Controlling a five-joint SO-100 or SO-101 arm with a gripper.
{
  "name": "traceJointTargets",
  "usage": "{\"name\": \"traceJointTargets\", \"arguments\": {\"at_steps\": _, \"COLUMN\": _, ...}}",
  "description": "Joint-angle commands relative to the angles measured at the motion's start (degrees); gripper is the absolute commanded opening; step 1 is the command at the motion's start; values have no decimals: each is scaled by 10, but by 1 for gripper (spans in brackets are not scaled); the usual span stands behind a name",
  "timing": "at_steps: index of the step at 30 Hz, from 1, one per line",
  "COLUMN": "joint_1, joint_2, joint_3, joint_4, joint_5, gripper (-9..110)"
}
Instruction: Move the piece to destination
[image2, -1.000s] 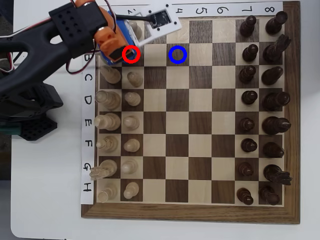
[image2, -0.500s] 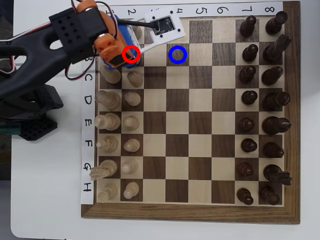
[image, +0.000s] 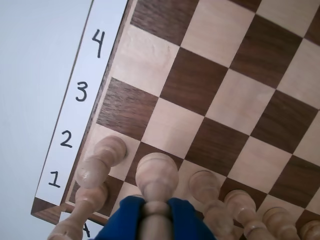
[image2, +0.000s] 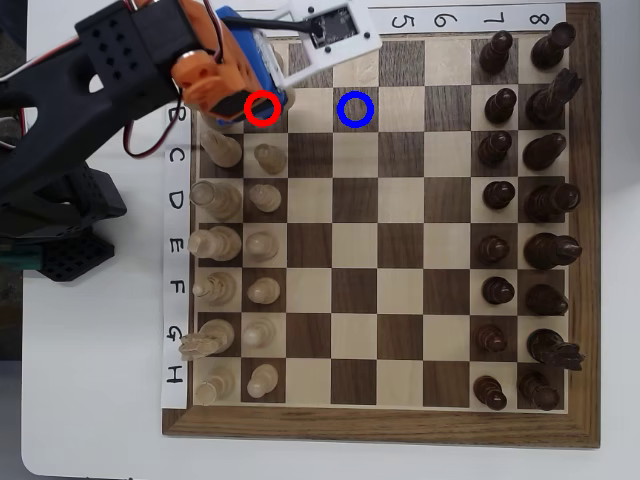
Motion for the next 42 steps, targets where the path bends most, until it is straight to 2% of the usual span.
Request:
{"name": "traceJointTargets", "arguments": {"at_steps": 1, "joint_1": 34, "joint_2": 62, "joint_3": -191, "joint_4": 25, "joint_5": 425, "gripper": 0}}
{"name": "traceJointTargets", "arguments": {"at_steps": 16, "joint_1": 79, "joint_2": -166, "joint_3": -330, "joint_4": -1, "joint_5": 398, "gripper": 0}}
{"name": "traceJointTargets", "arguments": {"at_steps": 27, "joint_1": 78, "joint_2": -343, "joint_3": -494, "joint_4": 28, "joint_5": 406, "gripper": 0}}
{"name": "traceJointTargets", "arguments": {"at_steps": 42, "joint_1": 104, "joint_2": -349, "joint_3": -475, "joint_4": 73, "joint_5": 397, "gripper": 0}}
